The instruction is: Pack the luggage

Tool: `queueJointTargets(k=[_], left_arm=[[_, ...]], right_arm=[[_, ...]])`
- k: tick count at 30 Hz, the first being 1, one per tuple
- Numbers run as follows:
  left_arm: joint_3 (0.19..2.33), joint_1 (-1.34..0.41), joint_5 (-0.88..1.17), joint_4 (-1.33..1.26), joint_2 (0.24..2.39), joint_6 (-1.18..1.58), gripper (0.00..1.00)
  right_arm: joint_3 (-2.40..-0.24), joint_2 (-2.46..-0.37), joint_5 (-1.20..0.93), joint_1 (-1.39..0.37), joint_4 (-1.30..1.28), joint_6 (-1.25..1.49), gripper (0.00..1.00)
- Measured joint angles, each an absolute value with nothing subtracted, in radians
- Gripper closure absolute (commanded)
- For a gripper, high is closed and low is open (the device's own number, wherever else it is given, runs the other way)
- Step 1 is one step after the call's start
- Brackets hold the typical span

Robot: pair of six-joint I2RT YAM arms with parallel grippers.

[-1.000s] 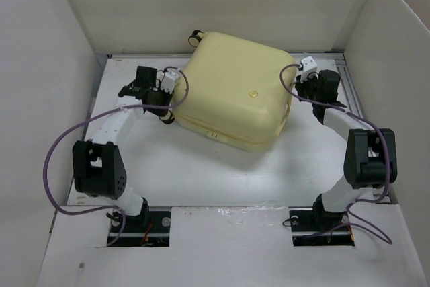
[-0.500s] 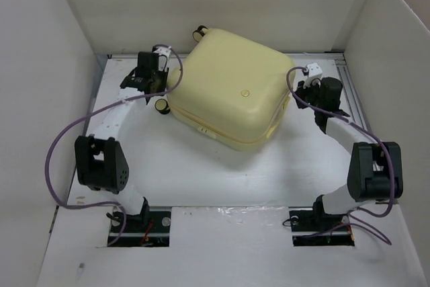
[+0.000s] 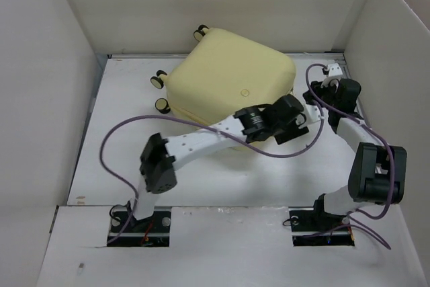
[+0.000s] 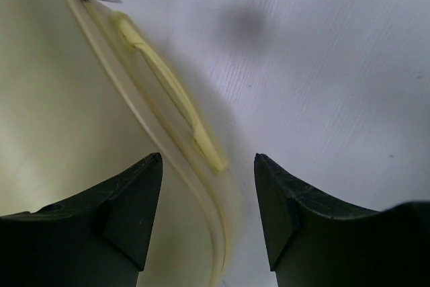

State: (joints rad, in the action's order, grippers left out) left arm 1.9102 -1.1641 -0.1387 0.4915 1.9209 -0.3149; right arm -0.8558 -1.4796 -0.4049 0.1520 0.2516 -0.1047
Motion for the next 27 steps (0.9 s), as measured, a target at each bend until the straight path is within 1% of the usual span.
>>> queueJointTargets(k=[2,5,7,8,14,20,23,25,27], left_arm=[[2.003,-1.159,-0.144,0.526,2.066,-0.308,0.45],[2.241,-1.136,-0.158,0.579,2.305,-0.289,0.45],[2.351,-1.124,-0.181,0.589,2.409,-0.28,0.45],[2.37,-1.121,-0.203,0.577,2.436,-0.278,0.44],[2.368,-1.135,-0.338,0.538,2.478,-0.276,0.44],[2.379,-1.139,-0.398,0.511,2.531,-0.282,0.44],[2.409,-1.151,-0.439,0.518,2.568,-0.287,0.41],[2.413,-1.155,-0.454,0.52,2.573,-0.286,0.41],[2.413,-1.155,-0.456,0.52,2.574,-0.284,0.49]], right_arm=[[-0.856,-1.477,-0.408,0.157,0.25,-0.103,0.48],[-0.852,-1.452,-0.408,0.157,0.238,-0.102,0.48],[-0.846,-1.415,-0.405,0.172,0.233,-0.1,0.48],[-0.839,-1.393,-0.402,0.179,0.234,-0.101,0.48],[-0.799,-1.281,-0.4,0.201,0.234,-0.1,0.48],[-0.768,-1.258,-0.36,0.217,0.233,-0.108,0.48],[-0.762,-1.248,-0.339,0.226,0.224,-0.108,0.48],[-0.759,-1.227,-0.34,0.222,0.216,-0.107,0.48],[-0.757,-1.204,-0.337,0.221,0.217,-0.109,0.49]])
